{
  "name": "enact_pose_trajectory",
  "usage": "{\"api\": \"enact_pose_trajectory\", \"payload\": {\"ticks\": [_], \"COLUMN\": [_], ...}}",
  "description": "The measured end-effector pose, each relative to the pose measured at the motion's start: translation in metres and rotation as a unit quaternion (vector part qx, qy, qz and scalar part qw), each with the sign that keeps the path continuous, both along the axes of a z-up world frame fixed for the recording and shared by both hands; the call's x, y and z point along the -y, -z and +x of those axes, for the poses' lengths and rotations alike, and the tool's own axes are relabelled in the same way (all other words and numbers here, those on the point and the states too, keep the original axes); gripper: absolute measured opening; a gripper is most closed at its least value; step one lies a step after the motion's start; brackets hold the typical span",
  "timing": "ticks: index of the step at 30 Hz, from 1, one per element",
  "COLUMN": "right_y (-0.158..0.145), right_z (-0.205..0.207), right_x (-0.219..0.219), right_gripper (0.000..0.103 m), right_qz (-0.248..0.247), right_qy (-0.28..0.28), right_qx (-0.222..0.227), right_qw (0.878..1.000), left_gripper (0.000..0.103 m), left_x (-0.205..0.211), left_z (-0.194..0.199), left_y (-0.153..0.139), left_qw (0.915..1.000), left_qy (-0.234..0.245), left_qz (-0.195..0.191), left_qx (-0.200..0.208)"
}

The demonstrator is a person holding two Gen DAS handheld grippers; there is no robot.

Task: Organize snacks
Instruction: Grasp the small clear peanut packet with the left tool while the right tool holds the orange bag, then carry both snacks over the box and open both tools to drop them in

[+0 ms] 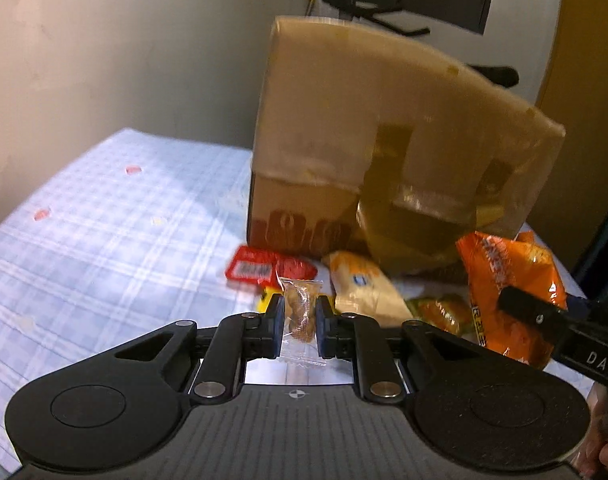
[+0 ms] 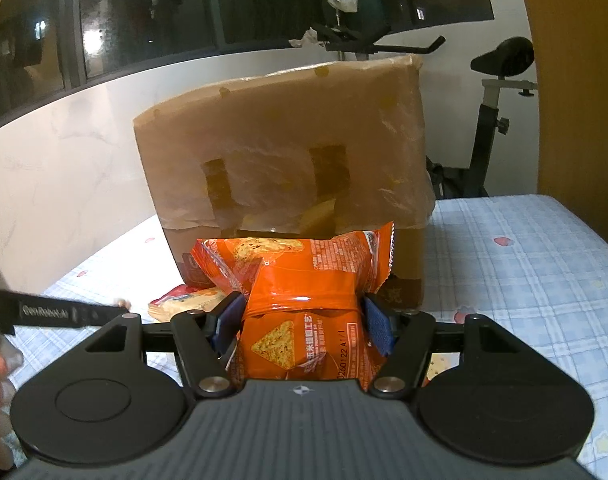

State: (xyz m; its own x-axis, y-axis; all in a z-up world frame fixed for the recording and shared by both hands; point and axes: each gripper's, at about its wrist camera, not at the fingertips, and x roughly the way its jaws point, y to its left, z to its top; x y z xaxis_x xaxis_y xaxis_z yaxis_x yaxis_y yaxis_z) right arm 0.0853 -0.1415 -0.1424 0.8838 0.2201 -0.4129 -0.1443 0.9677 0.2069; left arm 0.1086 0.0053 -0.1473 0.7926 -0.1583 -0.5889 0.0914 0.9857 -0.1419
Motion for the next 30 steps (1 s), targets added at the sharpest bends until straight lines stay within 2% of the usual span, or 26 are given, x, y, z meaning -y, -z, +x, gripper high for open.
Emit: {"api": "enact_pose_trajectory", "payload": {"ticks": [4,7,11,16,21,25,30], "right_y": [-0.008,-0.020,-0.046,-0.083,-0.117,-0.143,-0.161], "right_z": [-0.003,-0.006,-0.011,-0.008,0.010,0.042,0.100], "right_x": [0.000,0.004,0.010,0.010,0.006,0.008,0.014], "right_gripper": [0.066,0.066,0.066,0.066,0.066,0.066,0.066], "right_qz": [-0.011,-0.011,-0.009,-0.006,-0.009,-0.021,-0.023], "right_qy": [-0.002,0.001,0.001,-0.012,-0.032,-0.037,-0.029], "right_qx": [0.017,0.035,0.073,0.119,0.151,0.176,0.164], "right_qw": [1.000,0.999,0.997,0.993,0.988,0.983,0.986], "left_gripper": [0.017,0.017,0.017,0.017,0.017,0.017,0.017], "left_x": [-0.005,-0.007,-0.008,-0.005,0.001,0.018,0.038], "left_z": [-0.006,-0.011,-0.010,0.001,0.024,0.054,0.107], "left_y": [-0.019,-0.041,-0.074,-0.109,-0.141,-0.162,-0.170], "left_qw": [0.9994,0.9966,0.9909,0.9839,0.9791,0.9729,0.9790], "left_qy": [-0.008,-0.012,0.002,0.023,0.043,0.058,0.063], "left_qz": [-0.003,0.004,-0.001,-0.005,-0.020,-0.009,-0.007], "left_qx": [0.033,0.082,0.135,0.177,0.198,0.224,0.194]}}
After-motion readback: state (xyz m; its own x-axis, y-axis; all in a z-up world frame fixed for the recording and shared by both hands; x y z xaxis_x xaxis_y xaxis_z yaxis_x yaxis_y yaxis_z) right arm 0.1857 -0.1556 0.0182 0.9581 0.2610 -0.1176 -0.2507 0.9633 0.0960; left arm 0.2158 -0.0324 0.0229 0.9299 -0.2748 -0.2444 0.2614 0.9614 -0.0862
